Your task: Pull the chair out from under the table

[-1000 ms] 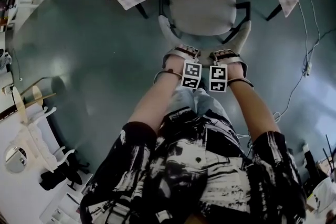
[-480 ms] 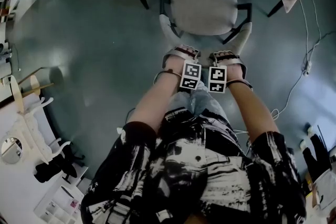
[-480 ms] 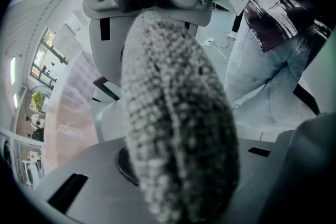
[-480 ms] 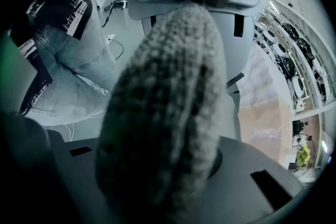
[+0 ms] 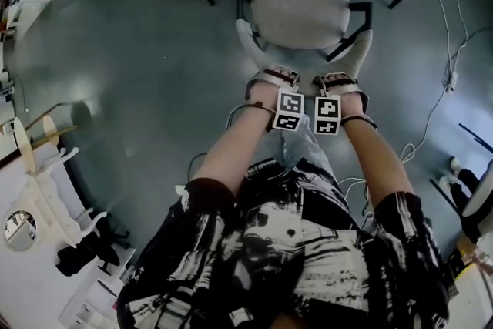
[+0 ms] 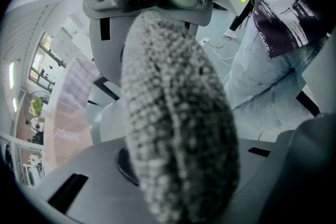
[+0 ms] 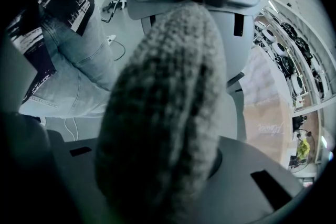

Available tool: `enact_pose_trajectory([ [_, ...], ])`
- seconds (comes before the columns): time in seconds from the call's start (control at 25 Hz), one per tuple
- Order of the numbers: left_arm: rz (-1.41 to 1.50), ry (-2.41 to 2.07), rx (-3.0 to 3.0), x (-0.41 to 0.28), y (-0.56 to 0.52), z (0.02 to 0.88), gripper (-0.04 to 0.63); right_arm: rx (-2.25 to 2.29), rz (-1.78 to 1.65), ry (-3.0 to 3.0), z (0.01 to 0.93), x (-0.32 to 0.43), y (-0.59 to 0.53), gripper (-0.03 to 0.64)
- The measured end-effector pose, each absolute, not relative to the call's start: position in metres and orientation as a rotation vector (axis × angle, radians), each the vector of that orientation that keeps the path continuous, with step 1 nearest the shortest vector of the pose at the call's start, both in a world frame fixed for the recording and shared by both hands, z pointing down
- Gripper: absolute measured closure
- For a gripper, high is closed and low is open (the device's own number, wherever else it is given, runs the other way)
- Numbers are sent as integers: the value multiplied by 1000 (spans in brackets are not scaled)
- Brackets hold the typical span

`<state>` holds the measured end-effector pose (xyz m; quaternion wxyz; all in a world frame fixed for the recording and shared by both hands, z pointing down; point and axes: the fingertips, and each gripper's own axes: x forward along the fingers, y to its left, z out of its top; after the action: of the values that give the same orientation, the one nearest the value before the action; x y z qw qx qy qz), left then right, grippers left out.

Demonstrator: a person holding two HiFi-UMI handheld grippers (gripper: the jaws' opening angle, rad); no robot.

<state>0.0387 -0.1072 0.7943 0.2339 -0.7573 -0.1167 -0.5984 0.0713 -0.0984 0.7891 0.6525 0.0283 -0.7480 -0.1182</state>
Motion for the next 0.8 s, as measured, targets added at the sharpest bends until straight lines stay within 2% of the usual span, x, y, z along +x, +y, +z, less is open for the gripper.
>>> enact_pose_trajectory([
  [0.8, -1630, -361, -2056, 4, 43, 806, 491, 94, -236, -1688, 800, 38, 52, 517],
])
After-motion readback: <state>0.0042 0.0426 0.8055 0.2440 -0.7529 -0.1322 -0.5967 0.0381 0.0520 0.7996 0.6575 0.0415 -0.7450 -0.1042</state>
